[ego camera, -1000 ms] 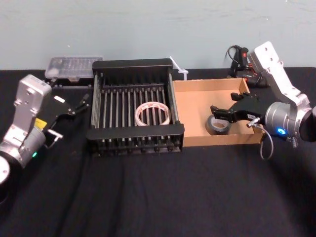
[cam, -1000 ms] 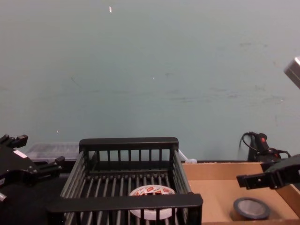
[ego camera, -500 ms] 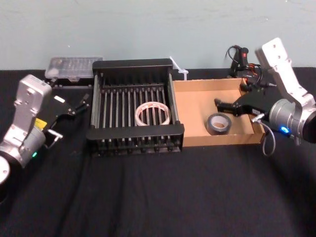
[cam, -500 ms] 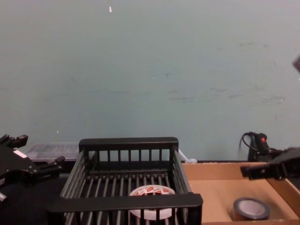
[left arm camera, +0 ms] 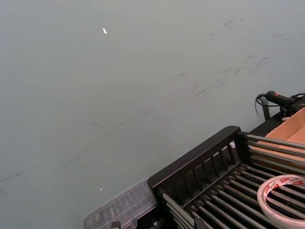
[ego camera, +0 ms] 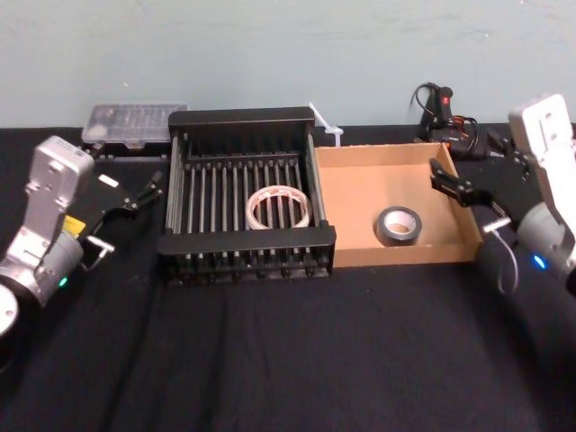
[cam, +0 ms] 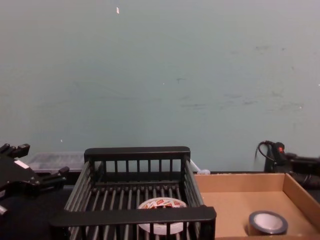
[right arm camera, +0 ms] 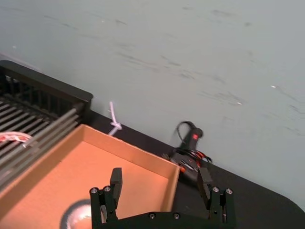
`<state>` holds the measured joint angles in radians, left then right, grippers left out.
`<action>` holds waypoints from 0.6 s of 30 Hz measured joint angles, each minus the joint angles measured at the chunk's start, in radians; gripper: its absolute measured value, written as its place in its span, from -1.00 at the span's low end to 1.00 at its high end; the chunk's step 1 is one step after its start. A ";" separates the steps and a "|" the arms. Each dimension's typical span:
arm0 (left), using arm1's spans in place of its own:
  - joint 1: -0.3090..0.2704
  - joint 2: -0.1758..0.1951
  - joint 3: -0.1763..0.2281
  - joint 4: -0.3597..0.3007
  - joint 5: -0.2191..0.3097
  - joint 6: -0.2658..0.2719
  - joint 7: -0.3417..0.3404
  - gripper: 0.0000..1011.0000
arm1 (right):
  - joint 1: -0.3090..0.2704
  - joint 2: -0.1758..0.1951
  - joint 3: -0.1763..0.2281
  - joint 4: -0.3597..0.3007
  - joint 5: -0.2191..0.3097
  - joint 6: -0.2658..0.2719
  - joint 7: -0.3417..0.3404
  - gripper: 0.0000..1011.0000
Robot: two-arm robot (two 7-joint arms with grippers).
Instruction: Pick up the white tape and place it into the black box , Pick up the silver tape and place it into the brown box.
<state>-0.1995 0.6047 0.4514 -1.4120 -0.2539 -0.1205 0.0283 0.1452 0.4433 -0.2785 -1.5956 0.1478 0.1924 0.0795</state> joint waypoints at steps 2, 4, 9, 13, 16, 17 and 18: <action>0.000 0.000 0.000 0.000 0.000 0.000 0.000 0.98 | -0.018 -0.001 0.007 -0.002 -0.012 -0.019 -0.014 0.98; 0.000 0.000 0.000 0.000 0.000 0.000 0.000 0.98 | -0.045 -0.004 0.017 -0.003 -0.027 -0.046 -0.035 0.98; 0.000 0.000 0.000 0.000 0.000 0.000 0.000 0.98 | -0.083 -0.010 0.035 -0.003 -0.043 -0.066 -0.052 0.98; 0.000 0.000 0.000 0.000 0.000 0.000 0.000 0.98 | -0.096 -0.018 0.051 -0.004 -0.044 -0.065 -0.052 0.98; 0.000 0.000 0.000 0.000 0.000 0.000 0.000 0.98 | -0.099 -0.020 0.055 -0.004 -0.043 -0.064 -0.051 0.98; 0.000 0.000 0.000 0.000 0.000 0.000 0.000 0.98 | -0.098 -0.020 0.055 -0.004 -0.043 -0.064 -0.051 0.98; 0.000 0.000 0.000 0.000 0.000 0.000 0.000 0.98 | -0.098 -0.020 0.054 -0.004 -0.043 -0.064 -0.051 0.98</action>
<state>-0.1995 0.6047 0.4514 -1.4120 -0.2539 -0.1205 0.0283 0.0472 0.4237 -0.2248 -1.5996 0.1052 0.1288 0.0286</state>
